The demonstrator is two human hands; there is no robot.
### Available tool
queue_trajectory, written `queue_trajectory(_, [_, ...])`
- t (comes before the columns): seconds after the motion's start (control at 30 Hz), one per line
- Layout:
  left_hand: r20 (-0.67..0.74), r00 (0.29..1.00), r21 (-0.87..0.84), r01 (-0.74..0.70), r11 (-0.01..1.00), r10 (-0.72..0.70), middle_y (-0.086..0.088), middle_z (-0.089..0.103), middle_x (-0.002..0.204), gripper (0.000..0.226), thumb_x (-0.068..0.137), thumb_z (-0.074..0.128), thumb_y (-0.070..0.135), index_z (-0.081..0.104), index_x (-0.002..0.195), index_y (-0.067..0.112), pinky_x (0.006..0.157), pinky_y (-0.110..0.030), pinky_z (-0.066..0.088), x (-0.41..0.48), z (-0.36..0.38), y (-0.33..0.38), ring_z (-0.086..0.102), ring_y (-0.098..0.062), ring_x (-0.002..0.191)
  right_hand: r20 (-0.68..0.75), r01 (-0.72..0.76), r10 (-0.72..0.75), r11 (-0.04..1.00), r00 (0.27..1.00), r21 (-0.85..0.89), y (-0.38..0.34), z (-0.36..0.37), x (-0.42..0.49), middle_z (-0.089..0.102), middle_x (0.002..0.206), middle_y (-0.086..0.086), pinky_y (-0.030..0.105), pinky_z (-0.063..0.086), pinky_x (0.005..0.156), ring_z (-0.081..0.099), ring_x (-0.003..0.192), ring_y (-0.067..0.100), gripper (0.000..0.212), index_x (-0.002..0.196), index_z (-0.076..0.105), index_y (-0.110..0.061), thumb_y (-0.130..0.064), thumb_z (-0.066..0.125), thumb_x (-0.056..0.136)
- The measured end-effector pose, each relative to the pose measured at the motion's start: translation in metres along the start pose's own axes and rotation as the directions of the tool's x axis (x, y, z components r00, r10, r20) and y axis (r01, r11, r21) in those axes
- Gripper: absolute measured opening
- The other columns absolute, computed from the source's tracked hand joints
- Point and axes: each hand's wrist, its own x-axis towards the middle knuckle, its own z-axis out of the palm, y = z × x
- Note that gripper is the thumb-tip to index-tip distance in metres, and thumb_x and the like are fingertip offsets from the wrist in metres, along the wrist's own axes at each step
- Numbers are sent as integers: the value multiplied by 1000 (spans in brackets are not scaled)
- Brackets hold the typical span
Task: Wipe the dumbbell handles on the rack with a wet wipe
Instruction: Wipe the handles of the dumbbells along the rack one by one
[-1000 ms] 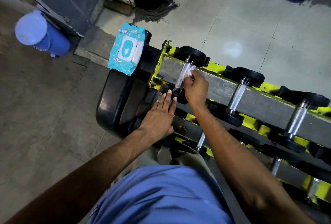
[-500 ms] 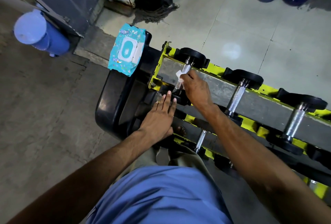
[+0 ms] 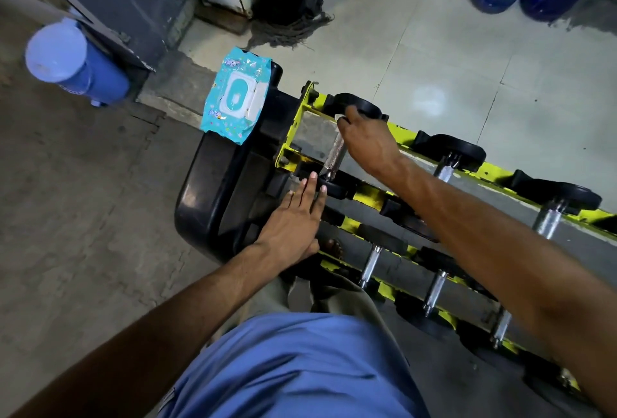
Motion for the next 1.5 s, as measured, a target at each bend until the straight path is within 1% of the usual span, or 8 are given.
queue_trajectory(0.23, [-3, 1000, 1, 7, 1000, -7, -32, -22, 167, 111, 90, 64, 43, -7, 164, 1, 130, -46, 17, -2, 1, 2, -2, -41, 161, 132, 311, -285, 905, 950, -289, 18, -20, 21, 54, 102, 13, 37, 53, 52, 61, 62, 27, 17, 106, 59, -1, 3, 53, 91])
queue_trajectory(0.53, [-5, 1000, 12, -5, 1000, 5, -34, -20, 166, 106, 93, 61, 46, -2, 165, -1, 130, -46, 16, -3, -1, 5, 0, -42, 160, 428, 233, -148, 961, 891, -152, -24, -46, 50, 65, 127, 10, 40, 49, 79, 64, 115, 32, 33, 128, 60, -12, -4, 50, 98])
queue_trajectory(0.7, [3, 1000, -18, 8, 1000, -8, -31, -24, 166, 109, 90, 61, 39, -10, 164, 2, 131, -47, 13, -2, -1, 4, -6, -40, 161, 74, 147, -141, 986, 987, -76, 4, -19, 17, 59, 106, 10, 35, 37, 52, 65, 86, 31, 25, 105, 65, -11, 2, 61, 84])
queue_trajectory(0.83, [-19, 1000, -24, 14, 1000, -15, -31, -23, 167, 111, 87, 62, 39, -7, 164, 2, 131, -47, 14, -1, 0, 5, -3, -39, 161, -160, -204, 245, 950, 956, 235, 4, 22, -12, 58, 104, 11, 35, 39, 47, 63, 73, 35, 29, 111, 61, -11, -5, 66, 83])
queue_trajectory(0.9, [-16, 1000, -25, 18, 1000, -18, -31, -23, 167, 112, 86, 64, 40, -7, 164, 2, 131, -46, 12, -1, 0, 5, -3, -39, 161, -136, -414, 568, 723, 811, 553, -9, 34, -19, 67, 102, 9, 37, 49, 58, 66, 78, 33, 23, 112, 66, -15, -12, 61, 90])
queue_trajectory(0.97, [-1, 1000, -13, 15, 1000, -15, -31, -24, 166, 113, 86, 64, 42, -8, 164, 2, 131, -46, 12, -2, 0, 3, -4, -39, 161, 103, -428, 764, 240, 637, 871, -23, 47, -14, 73, 92, 3, 36, 57, 67, 70, 80, 24, 15, 101, 72, -17, -13, 62, 91])
queue_trajectory(1.1, [24, 1000, 12, 5, 1000, -5, -32, -26, 165, 111, 90, 62, 40, -11, 163, 1, 131, -46, 10, -2, -2, -1, -7, -40, 160, 612, -120, 600, -657, 515, 744, -24, 64, 23, 68, 88, 12, 48, 56, 81, 65, 82, 29, 18, 85, 66, -10, 4, 54, 88])
queue_trajectory(1.5, [18, 1000, 11, 2, 1000, -2, -34, -27, 164, 112, 89, 64, 38, -11, 163, -1, 131, -48, 12, -3, -1, -1, -7, -42, 160, 672, -147, 257, -864, 695, 482, -12, 59, 18, 69, 109, 20, 45, 55, 87, 69, 97, 35, 26, 99, 57, -4, 11, 36, 92])
